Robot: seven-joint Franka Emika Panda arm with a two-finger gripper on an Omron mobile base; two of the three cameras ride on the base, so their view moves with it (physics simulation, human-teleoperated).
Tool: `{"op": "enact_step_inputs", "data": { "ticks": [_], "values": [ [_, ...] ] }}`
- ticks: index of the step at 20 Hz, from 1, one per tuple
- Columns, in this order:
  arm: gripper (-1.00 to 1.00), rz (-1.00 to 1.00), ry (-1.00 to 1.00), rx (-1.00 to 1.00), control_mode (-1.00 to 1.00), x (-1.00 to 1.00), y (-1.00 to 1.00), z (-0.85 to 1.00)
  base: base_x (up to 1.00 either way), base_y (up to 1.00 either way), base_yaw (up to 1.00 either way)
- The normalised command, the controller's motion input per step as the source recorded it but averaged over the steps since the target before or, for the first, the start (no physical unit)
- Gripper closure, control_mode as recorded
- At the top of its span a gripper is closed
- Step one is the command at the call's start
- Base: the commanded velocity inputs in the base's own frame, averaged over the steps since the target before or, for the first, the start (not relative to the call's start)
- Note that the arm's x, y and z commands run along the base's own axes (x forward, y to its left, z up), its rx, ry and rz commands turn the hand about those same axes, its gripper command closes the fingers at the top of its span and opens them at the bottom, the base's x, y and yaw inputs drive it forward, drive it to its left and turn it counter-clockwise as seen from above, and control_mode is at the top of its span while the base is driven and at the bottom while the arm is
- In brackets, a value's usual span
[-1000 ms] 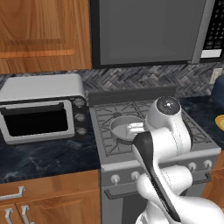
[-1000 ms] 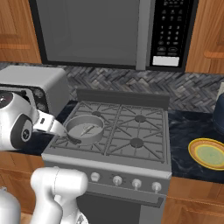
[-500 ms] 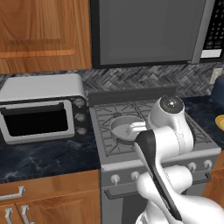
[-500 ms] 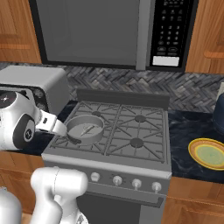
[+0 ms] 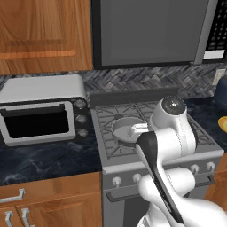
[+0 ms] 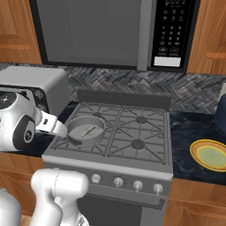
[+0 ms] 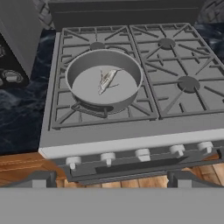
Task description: Retrieve the frozen meat and place it in the pot on a burner. Then turn the burner on.
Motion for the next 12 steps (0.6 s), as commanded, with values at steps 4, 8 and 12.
{"op": "enact_step_inputs", "data": {
  "ticks": [4, 8, 12],
  "values": [
    [-1.00, 0.00, 0.02, 0.00, -1.00, -0.01, 0.00, -0.01, 0.00, 0.00, 0.00],
    [-1.00, 0.00, 0.03, 0.00, 1.00, -0.04, 0.00, -0.04, -0.16, 0.00, 0.00],
    [-1.00, 0.00, 0.00, 0.00, 1.00, 0.00, 0.00, 0.00, -0.06, -0.03, 0.00]
  ]
}}
